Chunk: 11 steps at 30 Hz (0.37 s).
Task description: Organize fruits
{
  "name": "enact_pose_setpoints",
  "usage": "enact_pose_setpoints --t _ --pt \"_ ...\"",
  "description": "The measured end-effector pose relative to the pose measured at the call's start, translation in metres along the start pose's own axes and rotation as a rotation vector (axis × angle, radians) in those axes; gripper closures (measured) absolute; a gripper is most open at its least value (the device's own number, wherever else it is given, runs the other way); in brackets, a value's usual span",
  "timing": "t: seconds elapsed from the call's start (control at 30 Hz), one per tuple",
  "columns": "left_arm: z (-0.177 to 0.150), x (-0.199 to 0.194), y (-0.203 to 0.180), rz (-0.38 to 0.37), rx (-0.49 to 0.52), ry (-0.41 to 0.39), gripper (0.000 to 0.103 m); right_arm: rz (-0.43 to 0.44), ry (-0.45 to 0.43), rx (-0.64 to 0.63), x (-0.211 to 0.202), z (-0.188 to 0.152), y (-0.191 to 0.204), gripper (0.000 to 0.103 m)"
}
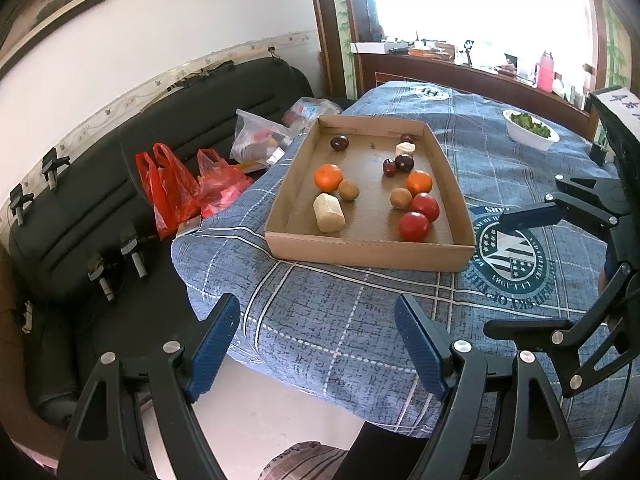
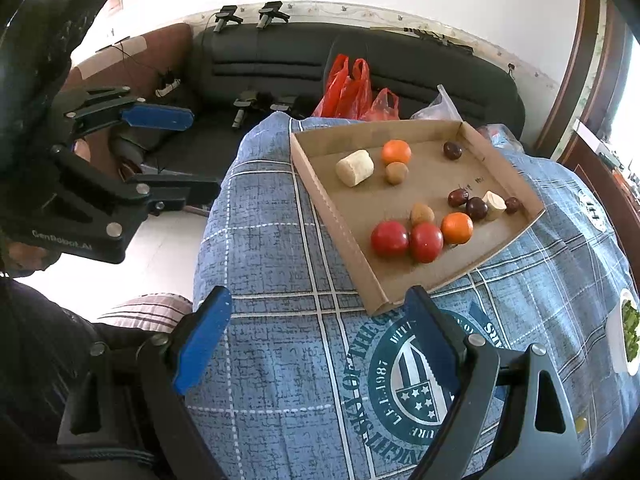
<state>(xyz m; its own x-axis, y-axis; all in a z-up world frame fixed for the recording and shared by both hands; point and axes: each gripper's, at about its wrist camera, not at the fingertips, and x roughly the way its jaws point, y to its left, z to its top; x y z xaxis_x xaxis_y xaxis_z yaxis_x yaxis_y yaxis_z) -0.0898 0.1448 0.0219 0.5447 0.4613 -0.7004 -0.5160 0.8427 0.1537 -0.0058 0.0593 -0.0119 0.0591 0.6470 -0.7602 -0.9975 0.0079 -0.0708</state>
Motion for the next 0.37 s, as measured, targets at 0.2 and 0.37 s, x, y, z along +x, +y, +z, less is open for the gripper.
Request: enact_pose_setpoints --t 0.2,0.37 --pt "0.0001 0.0003 0.0032 0.023 -0.011 -0.014 0.023 0.005 0.007 -0.006 0.0027 0.0022 0.0005 0.015" --pt "0.0009 0.0008 0.0053 0.031 -0.014 -0.009 0.023 0.008 0.016 -0.007 0.0071 0.0033 0.0026 0.015"
